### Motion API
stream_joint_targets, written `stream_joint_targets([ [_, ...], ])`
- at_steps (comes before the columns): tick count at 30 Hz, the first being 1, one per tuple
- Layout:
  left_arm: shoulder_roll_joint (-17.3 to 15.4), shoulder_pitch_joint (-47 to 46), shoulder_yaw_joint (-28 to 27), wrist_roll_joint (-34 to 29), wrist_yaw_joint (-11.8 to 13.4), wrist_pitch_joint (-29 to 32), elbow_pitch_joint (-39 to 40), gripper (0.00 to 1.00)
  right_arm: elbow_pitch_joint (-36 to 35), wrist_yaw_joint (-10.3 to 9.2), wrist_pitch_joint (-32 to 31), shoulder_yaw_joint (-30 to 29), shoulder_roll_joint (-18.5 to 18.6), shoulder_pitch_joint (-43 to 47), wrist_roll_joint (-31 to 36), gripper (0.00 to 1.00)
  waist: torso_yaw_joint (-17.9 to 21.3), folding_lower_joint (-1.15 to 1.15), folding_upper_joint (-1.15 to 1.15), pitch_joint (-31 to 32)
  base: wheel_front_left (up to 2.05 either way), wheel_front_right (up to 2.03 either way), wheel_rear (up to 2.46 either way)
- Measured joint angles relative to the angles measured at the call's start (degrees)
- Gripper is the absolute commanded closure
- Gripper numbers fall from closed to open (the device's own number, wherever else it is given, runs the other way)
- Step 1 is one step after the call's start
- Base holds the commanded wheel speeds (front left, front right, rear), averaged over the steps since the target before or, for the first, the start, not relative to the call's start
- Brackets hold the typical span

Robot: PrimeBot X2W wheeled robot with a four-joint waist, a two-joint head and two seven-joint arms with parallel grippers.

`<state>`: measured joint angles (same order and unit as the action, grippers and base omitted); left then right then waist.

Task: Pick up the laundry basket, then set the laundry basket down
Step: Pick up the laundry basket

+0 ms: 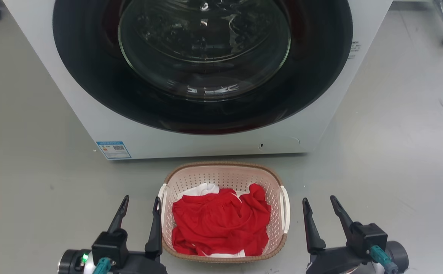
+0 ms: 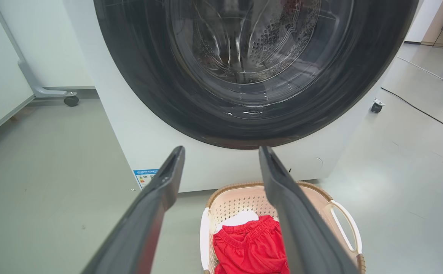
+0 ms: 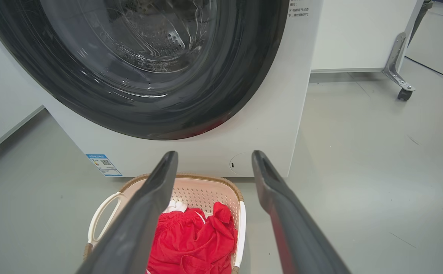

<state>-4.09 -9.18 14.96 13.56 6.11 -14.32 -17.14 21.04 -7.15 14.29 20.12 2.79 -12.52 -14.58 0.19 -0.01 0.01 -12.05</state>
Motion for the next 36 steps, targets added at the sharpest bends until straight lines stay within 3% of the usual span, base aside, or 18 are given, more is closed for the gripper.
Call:
stream_joint_targets([
  [22, 0.48, -18.28, -3.08, 1.33, -1.08, 0.10, -11.88, 0.00, 11.14, 0.09, 0.09, -1.66, 0.31, -19.76, -1.08, 0.00, 0.75, -0.01, 0.01, -18.39, 0.00, 0.00, 0.00],
  [36, 1.09, -26.60, -3.64, 3.07, -1.07, 0.43, -20.28, 0.00, 17.53, 0.10, 0.41, -1.14, 0.47, -26.78, -2.64, 0.00, 0.87, 0.00, 0.01, -28.95, 0.00, 0.00, 0.00],
])
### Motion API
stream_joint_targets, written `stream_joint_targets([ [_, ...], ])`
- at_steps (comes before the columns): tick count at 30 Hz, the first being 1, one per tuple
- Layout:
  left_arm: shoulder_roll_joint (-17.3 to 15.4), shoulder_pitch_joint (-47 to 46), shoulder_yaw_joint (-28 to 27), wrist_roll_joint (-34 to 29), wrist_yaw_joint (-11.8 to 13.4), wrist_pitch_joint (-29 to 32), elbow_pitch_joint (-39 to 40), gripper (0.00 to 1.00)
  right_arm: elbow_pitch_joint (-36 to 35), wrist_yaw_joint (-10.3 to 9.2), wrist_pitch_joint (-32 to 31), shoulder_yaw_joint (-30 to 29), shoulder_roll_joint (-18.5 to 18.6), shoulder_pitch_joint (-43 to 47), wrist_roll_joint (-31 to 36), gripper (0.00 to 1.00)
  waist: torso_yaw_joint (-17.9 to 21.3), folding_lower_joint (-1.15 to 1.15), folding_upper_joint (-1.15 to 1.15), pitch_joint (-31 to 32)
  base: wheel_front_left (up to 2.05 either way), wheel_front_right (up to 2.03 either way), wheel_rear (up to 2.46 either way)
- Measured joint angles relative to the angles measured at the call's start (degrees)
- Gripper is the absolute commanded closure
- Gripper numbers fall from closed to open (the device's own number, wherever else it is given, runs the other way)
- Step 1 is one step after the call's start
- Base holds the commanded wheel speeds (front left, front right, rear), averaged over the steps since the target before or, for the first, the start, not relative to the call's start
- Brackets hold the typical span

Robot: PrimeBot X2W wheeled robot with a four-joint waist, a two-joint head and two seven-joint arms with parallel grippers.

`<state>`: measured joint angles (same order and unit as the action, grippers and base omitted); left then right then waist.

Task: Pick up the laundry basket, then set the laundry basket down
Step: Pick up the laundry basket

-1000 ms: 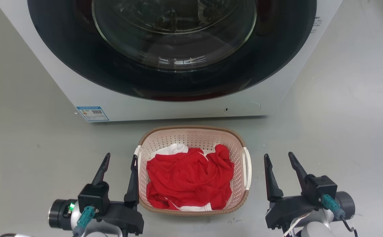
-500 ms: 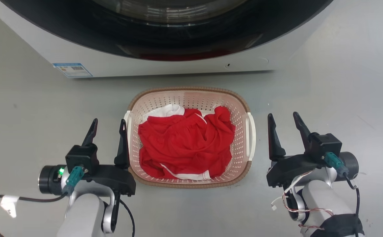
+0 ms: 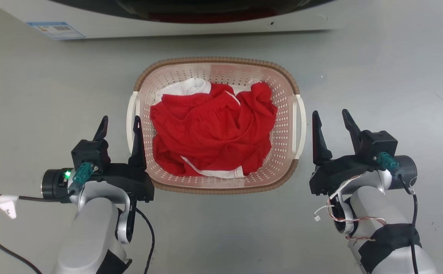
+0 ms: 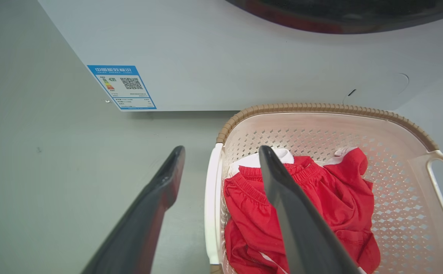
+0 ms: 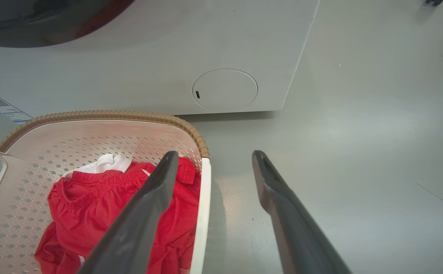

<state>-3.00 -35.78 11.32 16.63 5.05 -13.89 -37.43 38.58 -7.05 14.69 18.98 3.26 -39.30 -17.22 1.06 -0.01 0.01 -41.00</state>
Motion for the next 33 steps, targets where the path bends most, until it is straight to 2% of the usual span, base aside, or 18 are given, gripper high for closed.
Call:
stream_joint_targets([
  [18, 0.45, -6.27, 0.23, 0.37, -0.57, -0.10, -8.53, 0.00, 4.83, 0.00, 0.00, 3.72, 0.16, -6.14, -2.69, 0.00, -0.36, 0.00, 0.00, -8.24, 0.00, 0.00, 0.00],
  [33, 0.78, -10.69, -0.31, 1.36, -1.10, -0.08, -16.26, 0.00, 9.80, 0.00, 0.00, 7.78, 0.31, -9.36, -6.50, 0.00, -0.79, 0.01, 0.00, -11.51, 0.00, 0.00, 0.00],
])
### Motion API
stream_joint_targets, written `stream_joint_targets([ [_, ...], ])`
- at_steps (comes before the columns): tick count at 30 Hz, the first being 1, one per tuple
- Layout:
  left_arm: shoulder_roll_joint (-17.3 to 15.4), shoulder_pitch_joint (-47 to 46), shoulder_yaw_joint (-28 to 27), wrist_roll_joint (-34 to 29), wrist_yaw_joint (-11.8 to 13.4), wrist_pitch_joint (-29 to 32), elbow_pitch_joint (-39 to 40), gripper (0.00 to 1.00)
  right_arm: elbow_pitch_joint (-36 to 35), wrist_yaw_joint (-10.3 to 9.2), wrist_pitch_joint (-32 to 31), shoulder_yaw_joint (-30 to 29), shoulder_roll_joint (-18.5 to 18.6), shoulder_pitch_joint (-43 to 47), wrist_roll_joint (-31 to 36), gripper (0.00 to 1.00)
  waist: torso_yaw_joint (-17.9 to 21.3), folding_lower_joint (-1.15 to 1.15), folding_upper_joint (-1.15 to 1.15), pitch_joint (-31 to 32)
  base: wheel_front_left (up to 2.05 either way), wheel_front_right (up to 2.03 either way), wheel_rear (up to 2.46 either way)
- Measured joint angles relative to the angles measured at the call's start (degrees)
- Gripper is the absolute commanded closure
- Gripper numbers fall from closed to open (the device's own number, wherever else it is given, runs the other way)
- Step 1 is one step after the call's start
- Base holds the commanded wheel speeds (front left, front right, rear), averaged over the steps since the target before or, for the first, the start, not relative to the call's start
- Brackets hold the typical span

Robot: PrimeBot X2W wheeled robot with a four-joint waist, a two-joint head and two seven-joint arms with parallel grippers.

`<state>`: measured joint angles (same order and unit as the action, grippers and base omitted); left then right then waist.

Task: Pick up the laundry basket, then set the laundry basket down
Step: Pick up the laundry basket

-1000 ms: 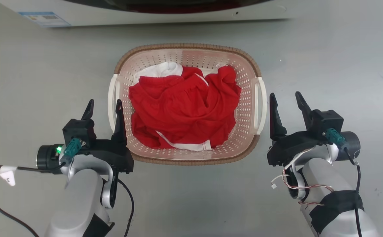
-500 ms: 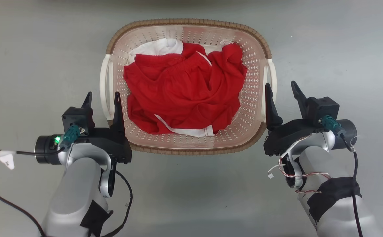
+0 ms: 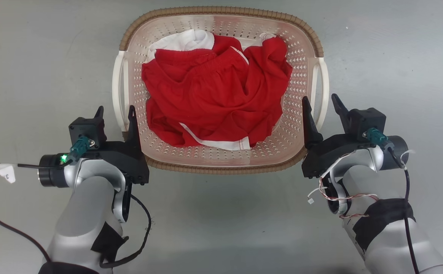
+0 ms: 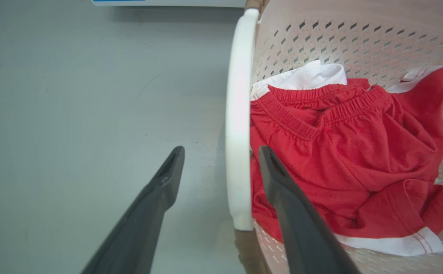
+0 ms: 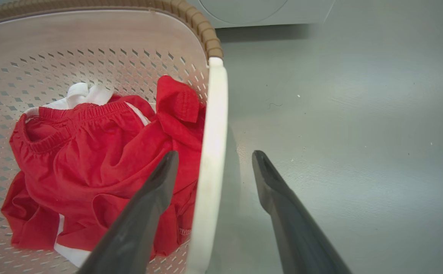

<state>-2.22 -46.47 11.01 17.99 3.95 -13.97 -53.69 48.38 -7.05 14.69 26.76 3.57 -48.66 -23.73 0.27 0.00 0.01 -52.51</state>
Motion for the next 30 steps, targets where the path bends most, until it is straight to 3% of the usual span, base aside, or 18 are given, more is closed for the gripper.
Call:
stream_joint_targets([
  [18, 0.41, -5.40, 0.86, 0.19, -1.53, 0.87, -6.27, 0.00, 4.99, 0.00, -0.57, 5.04, 0.04, -3.99, -6.17, 0.00, -1.03, 0.01, -0.01, -1.25, 0.00, 0.00, 0.00],
  [20, 0.47, -5.95, 1.10, 0.19, -2.01, 1.20, -7.00, 0.00, 5.42, 0.00, -0.71, 5.49, 0.04, -4.23, -6.83, 0.22, -1.16, 0.01, -0.01, -1.35, 0.00, 0.00, 0.00],
  [21, 0.47, -6.15, 1.21, 0.19, -2.03, 1.27, -7.30, 0.00, 5.58, 0.00, -1.04, 5.73, 0.05, -4.31, -7.34, 0.22, -1.22, 0.01, -0.01, -1.40, 0.00, 0.00, 0.00],
  [22, 0.48, -6.30, 1.34, 0.19, -2.11, 1.29, -7.56, 0.01, 5.73, 0.00, -1.08, 6.02, 0.05, -4.38, -7.95, 0.49, -1.27, 0.01, -0.01, -1.43, 0.00, 0.00, 0.00],
  [25, 0.57, -6.65, 1.76, 0.19, -2.53, 1.78, -8.61, 0.18, 6.14, -0.01, -1.56, 6.83, 0.09, -4.65, -9.20, 0.64, -1.43, 0.01, -0.01, -1.51, 0.00, 0.00, 0.00],
  [26, 0.63, -6.83, 1.88, 0.19, -2.65, 1.78, -8.96, 0.42, 6.34, -0.01, -1.58, 7.11, 0.14, -4.70, -9.50, 0.71, -1.48, 0.00, -0.01, -1.52, 0.00, 0.00, 0.00],
  [29, 0.82, -7.43, 2.40, 0.19, -3.32, 1.87, -9.69, 0.71, 6.71, -0.02, -2.01, 7.83, 0.05, -4.88, -10.22, 0.96, -1.59, 0.01, -0.01, -1.50, 0.00, 0.00, 0.00],
  [30, 0.99, -7.53, 2.60, 0.18, -3.48, 2.05, -10.02, 0.82, 6.93, -0.08, -2.04, 8.05, 0.02, -5.07, -10.53, 1.00, -1.62, 0.01, -0.01, -1.48, 0.00, 0.00, 0.00],
])
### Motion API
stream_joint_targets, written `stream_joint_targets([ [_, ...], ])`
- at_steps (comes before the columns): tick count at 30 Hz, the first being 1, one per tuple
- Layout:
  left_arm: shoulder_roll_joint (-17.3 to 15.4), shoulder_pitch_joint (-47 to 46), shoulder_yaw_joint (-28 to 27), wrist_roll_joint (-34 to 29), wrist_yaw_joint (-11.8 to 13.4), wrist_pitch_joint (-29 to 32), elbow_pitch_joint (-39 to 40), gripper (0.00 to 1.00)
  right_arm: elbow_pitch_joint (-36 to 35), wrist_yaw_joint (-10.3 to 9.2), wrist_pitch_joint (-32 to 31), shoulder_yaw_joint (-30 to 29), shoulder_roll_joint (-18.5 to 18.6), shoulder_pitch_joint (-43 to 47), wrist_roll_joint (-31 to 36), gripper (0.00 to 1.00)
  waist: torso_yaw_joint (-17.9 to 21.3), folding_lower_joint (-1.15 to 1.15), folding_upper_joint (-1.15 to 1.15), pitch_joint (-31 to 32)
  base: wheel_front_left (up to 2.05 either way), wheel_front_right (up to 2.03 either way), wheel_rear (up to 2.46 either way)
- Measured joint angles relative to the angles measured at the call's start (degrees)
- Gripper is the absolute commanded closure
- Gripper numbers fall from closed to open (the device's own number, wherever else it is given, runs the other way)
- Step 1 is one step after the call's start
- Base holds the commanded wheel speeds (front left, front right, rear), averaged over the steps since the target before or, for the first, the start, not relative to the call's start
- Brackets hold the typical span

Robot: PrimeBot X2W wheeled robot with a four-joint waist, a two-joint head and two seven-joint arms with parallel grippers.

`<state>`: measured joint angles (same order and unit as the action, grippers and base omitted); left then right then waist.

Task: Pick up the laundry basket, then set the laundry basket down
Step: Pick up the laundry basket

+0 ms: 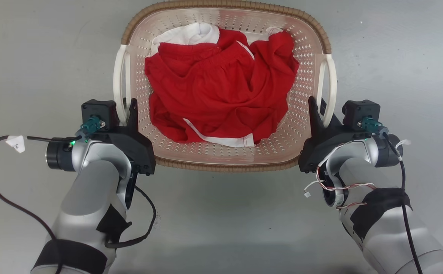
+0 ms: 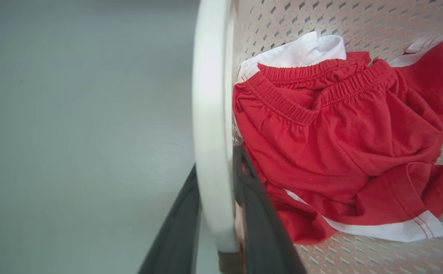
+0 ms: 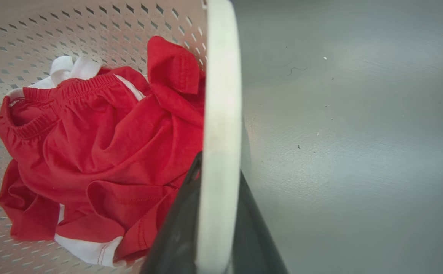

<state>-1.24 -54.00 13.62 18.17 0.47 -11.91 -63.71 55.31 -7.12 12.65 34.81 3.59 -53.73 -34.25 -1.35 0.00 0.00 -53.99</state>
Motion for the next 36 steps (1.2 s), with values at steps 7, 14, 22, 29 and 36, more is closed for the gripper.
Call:
stream_joint_targets([
  [7, 0.29, -0.73, 1.32, -0.02, -0.48, 0.59, -2.00, 1.00, 1.88, -0.01, -0.67, 1.57, -0.01, -1.00, -1.78, 1.00, -0.08, 0.00, 0.00, 0.75, 0.00, 0.00, 0.00],
  [14, 0.22, -0.69, 3.07, 0.89, -0.47, 1.00, -2.99, 1.00, 2.67, -0.21, -1.34, 3.99, 0.03, -0.90, -3.67, 1.00, 0.00, 0.00, 0.00, 2.53, 0.00, 0.00, 0.00],
  [22, -0.08, 0.66, 5.43, 3.67, -0.02, 1.25, -3.22, 1.00, 2.94, -0.45, -2.05, 6.76, 0.19, -0.56, -6.15, 1.00, 0.55, 0.00, 0.00, 5.53, 0.00, 0.00, 0.00],
  [29, -0.13, 3.20, 7.82, 6.22, 0.49, 1.83, -3.65, 1.00, 3.39, -0.46, -3.08, 9.15, 0.23, 1.47, -8.53, 1.00, 0.98, 0.00, 0.00, 9.23, 0.00, 0.00, 0.00],
  [36, -0.29, 6.80, 10.82, 8.51, 1.12, 2.91, -3.59, 1.00, 3.98, -0.51, -4.72, 11.85, 0.23, 4.59, -10.73, 1.00, 1.32, 0.00, 0.00, 13.79, 0.00, 0.00, 0.00],
])
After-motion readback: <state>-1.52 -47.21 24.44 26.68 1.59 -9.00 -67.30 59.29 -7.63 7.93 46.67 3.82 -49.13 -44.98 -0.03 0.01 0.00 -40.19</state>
